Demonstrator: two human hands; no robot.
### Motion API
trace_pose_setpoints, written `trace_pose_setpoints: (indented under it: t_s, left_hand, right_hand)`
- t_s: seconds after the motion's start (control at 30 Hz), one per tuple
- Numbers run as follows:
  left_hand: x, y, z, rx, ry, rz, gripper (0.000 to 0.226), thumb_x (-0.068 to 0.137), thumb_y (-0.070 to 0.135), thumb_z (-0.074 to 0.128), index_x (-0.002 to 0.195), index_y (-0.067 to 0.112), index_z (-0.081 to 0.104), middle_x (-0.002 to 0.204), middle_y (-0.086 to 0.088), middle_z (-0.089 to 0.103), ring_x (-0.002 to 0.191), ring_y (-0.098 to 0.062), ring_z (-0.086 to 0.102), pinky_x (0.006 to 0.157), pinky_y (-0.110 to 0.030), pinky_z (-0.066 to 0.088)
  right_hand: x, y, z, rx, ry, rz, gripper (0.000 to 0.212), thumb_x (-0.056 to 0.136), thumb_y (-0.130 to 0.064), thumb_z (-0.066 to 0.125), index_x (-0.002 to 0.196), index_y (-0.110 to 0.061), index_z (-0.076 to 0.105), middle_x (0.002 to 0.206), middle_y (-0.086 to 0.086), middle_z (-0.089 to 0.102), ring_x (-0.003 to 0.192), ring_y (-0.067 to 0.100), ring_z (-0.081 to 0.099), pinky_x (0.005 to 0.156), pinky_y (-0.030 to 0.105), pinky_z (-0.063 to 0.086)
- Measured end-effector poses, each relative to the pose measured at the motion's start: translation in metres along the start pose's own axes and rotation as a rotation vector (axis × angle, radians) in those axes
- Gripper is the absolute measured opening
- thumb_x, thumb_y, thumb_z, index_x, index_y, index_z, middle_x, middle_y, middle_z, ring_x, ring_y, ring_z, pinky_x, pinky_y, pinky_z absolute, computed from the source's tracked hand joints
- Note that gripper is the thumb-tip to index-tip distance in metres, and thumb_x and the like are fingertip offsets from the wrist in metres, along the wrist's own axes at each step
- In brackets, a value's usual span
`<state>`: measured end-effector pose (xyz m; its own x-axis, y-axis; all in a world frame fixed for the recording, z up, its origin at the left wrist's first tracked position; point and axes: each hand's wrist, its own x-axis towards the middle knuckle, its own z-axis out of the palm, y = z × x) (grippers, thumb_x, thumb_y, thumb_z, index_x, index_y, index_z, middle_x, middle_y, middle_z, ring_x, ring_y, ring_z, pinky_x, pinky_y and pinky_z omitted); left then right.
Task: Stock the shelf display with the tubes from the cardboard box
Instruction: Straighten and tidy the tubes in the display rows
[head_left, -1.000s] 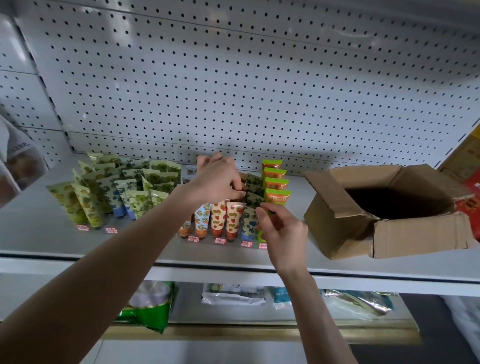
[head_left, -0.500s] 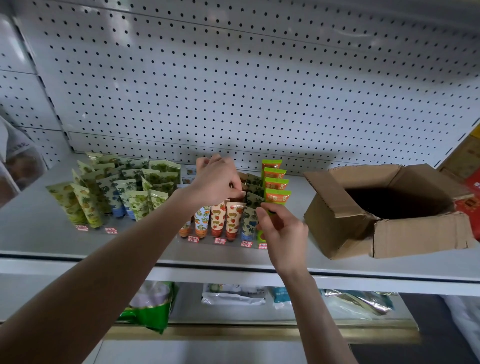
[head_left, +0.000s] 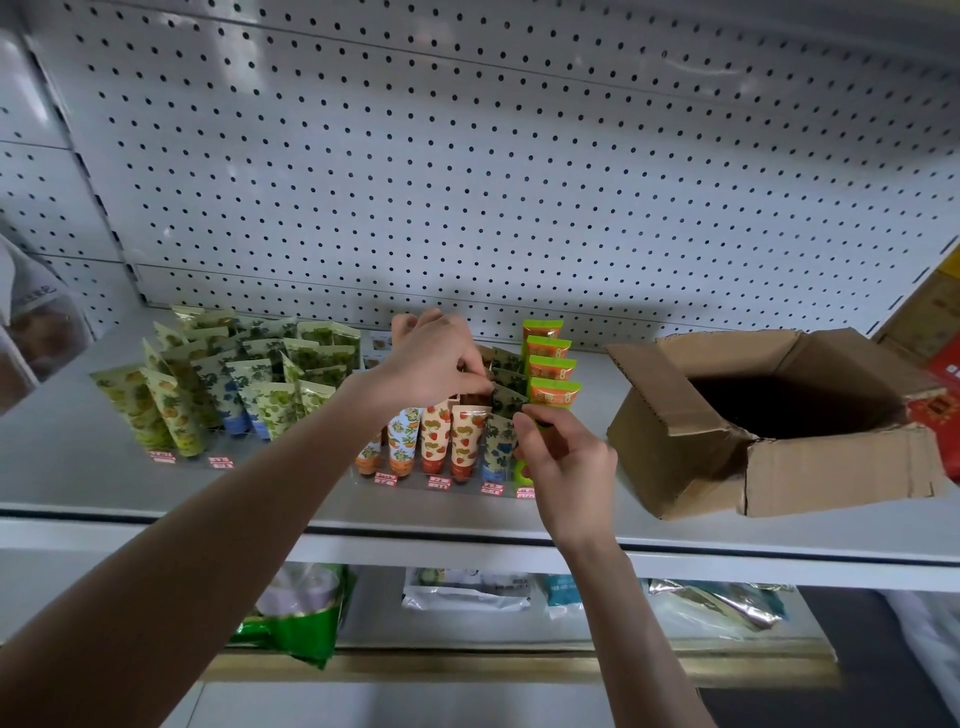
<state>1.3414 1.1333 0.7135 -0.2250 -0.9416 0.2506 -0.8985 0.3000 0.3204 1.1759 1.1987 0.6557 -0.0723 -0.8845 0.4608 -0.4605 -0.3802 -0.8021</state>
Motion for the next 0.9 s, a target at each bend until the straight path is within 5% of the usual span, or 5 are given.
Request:
trace_pose_setpoints:
  t_s: [0.1,0.43,0.9]
  left_hand:
    - [0.003,-0.005,-0.004,-0.044,0.046,-0.032,0.016,0.082,0.042,0.064,0.087,0.030,0.074,0.108,0.007,0.056,0.111,-0.017,0.038,0.091,-0.036,0.019]
    - [0.021,-0.010,0.002,0.092,0.039,-0.016,0.021,0.080,0.044,0.066,0.098,0.034,0.070,0.113,0.004,0.053,0.110,-0.017,0.036,0.078,-0.031,0.013]
    - [0.026,-0.010,0.003,0.140,0.024,0.008,0.013,0.080,0.042,0.066,0.082,0.031,0.071,0.112,0.006,0.052,0.110,-0.016,0.036,0.090,-0.036,0.018]
  right_hand:
    - [0.000,-0.001,0.000,0.004,-0.001,0.002,0.019,0.088,-0.025,0.063,0.100,-0.012,0.071,0.063,-0.024,0.058,0.058,-0.005,0.060,0.059,0.018,0.050]
    - [0.004,-0.003,0.002,0.014,0.019,0.040,0.017,0.088,-0.026,0.063,0.098,-0.014,0.071,0.064,-0.008,0.065,0.058,0.007,0.062,0.060,0.036,0.055]
    - [0.004,-0.001,0.006,0.022,0.044,0.033,0.016,0.088,-0.025,0.064,0.097,-0.014,0.071,0.062,-0.011,0.064,0.057,0.006,0.061,0.060,0.035,0.055]
